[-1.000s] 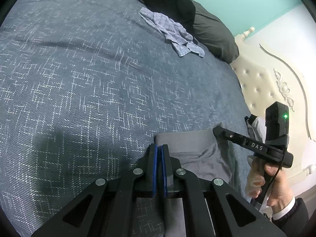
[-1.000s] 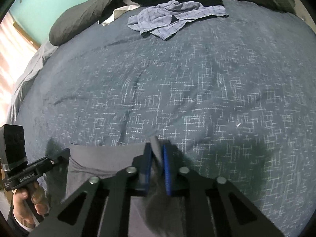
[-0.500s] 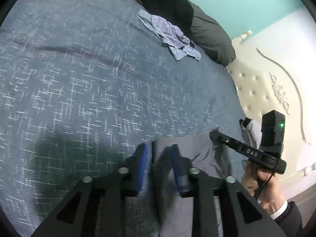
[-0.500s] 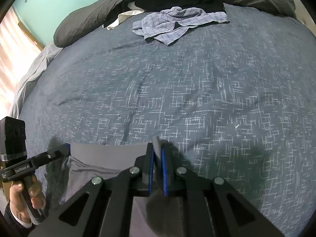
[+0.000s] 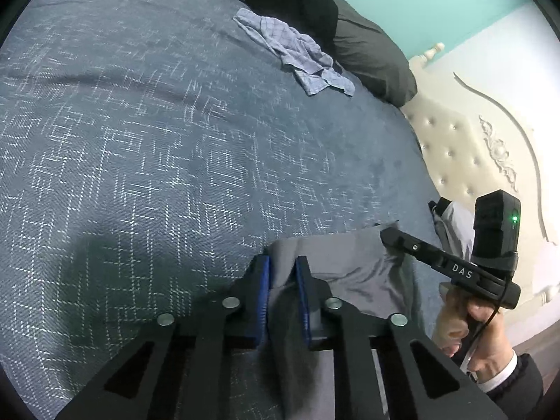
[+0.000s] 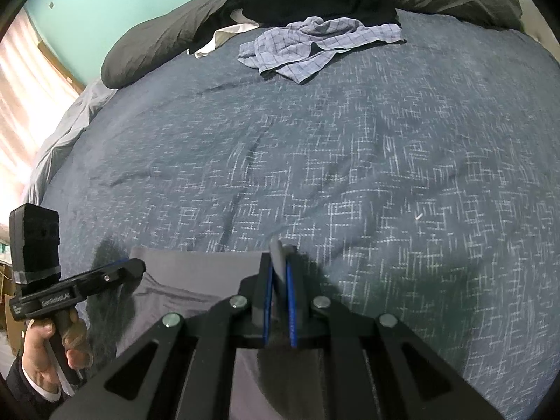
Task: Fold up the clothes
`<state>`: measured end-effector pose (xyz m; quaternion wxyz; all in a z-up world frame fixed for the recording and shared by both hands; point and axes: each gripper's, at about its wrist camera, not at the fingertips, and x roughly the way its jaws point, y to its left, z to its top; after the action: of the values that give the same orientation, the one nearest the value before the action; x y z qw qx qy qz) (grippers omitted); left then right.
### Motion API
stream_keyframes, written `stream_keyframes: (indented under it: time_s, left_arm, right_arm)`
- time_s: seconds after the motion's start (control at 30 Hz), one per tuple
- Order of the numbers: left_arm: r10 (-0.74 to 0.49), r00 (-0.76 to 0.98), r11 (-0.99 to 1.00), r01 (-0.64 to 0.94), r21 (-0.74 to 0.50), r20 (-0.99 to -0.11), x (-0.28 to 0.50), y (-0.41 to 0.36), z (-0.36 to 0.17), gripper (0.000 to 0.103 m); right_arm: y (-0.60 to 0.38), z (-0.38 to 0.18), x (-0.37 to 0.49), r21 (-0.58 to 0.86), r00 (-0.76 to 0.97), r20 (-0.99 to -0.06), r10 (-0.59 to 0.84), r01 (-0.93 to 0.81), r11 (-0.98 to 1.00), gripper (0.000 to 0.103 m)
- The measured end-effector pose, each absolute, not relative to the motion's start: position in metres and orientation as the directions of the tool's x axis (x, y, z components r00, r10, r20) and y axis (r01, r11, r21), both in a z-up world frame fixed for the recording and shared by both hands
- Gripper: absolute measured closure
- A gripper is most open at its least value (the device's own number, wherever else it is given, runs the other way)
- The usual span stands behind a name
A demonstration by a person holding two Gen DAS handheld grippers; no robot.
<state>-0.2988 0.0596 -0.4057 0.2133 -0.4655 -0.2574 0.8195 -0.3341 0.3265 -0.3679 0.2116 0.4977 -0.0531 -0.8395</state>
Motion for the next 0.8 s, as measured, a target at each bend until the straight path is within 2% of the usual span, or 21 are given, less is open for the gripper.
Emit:
stream_keyframes:
  time_s: [0.27, 0.47, 0.8]
  left_arm:
    - [0.578, -0.505, -0.790, -0.147, -0.595, -0.641, -0.291, 0.062, -0.382, 0.094]
    - [0.571, -0.535, -0.794, -0.168, -0.585, -0.622, -0.278, 0.063, -0.350, 0.094]
    - [0.551, -0.614, -0.818, -0.261, -0.512, -0.566, -0.248, 0.080, -0.247, 0.094]
  right_arm:
    - [0.328, -0.352, -0.319, 0.311, -0.464, -0.769, -0.440, 0.331, -0.891, 0.096]
    - [0.331, -0.319, -0.300, 0.312, -0.524, -0.710, -0.470, 0.364, -0.878, 0.097]
    - [0.350, -0.238, -0.262, 0.307, -0.619, -0.602, -0.504, 0.402, -0.862, 0.097]
